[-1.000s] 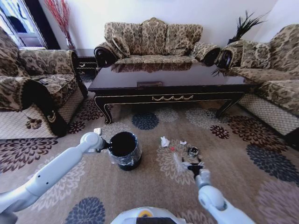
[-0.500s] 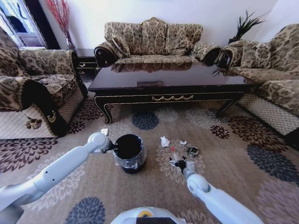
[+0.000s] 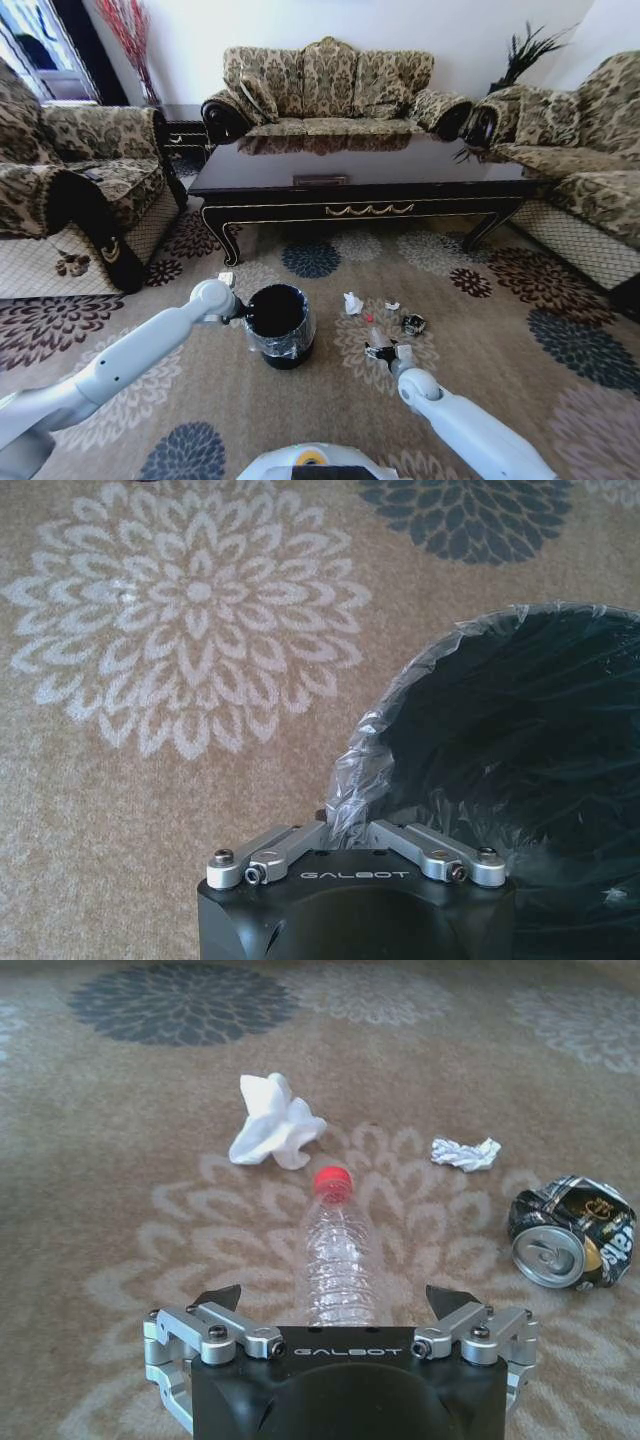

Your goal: Move to the front of the table and pick up the trash from the floor, then place it into the trash bin.

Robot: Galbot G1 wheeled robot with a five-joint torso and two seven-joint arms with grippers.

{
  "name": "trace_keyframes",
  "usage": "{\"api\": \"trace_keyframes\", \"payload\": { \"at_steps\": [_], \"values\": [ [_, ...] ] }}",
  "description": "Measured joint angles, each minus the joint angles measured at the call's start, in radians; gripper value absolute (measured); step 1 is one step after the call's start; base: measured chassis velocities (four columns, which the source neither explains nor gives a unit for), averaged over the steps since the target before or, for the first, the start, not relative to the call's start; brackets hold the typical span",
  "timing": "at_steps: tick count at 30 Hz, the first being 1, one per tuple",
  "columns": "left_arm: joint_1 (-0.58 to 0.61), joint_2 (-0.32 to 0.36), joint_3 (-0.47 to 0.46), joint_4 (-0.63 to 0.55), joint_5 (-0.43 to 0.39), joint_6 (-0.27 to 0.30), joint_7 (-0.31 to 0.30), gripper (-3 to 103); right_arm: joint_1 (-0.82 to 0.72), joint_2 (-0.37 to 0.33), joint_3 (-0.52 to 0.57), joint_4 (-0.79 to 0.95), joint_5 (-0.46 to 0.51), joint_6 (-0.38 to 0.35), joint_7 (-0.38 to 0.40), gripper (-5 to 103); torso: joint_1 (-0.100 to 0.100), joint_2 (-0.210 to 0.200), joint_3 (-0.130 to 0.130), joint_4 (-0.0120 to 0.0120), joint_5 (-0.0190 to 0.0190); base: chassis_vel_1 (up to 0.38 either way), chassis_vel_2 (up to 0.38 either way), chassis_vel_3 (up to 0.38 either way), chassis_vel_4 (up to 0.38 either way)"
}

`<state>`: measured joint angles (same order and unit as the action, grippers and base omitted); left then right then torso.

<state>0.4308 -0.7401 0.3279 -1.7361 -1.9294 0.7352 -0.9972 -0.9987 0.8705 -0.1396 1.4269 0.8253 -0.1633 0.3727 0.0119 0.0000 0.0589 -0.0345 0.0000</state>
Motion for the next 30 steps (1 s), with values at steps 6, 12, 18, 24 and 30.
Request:
{"api": "trace_keyframes", "payload": {
  "at_steps": [6, 12, 18, 24, 30],
  "values": [
    [-0.017, -0.007, 0.017, 0.004, -0.006, 0.000, 0.000, 0, 0.029, 0.020, -0.015, -0.062, 0.005, 0.013, -0.024, 92, 0.000, 0.000, 0.000, -0.0001, 0.0000, 0.000, 0.000, 0.000, 0.000],
    [-0.024, -0.018, 0.025, 0.005, -0.027, 0.000, -0.016, 0, 0.042, 0.029, -0.033, -0.128, 0.006, 0.024, -0.061, 86, 0.000, 0.000, 0.000, -0.0001, 0.0000, 0.000, 0.000, 0.000, 0.000],
    [-0.026, -0.024, 0.026, 0.005, -0.040, 0.000, -0.028, 0, 0.041, 0.034, -0.038, -0.150, 0.002, 0.035, -0.085, 67, 0.000, 0.000, 0.000, 0.0001, 0.0000, 0.000, 0.000, 0.000, 0.000],
    [-0.026, -0.027, 0.030, 0.006, -0.044, 0.000, -0.031, 0, 0.045, 0.033, -0.039, -0.155, 0.005, 0.042, -0.091, 51, 0.000, 0.000, 0.000, 0.0000, -0.0001, 0.000, 0.000, 0.000, 0.000],
    [-0.030, -0.032, 0.036, 0.008, -0.049, 0.000, -0.034, 0, 0.047, 0.032, -0.038, -0.156, 0.008, 0.048, -0.091, 33, 0.000, 0.000, 0.000, 0.0000, -0.0001, 0.000, 0.000, 0.000, 0.000]
  ]
}}
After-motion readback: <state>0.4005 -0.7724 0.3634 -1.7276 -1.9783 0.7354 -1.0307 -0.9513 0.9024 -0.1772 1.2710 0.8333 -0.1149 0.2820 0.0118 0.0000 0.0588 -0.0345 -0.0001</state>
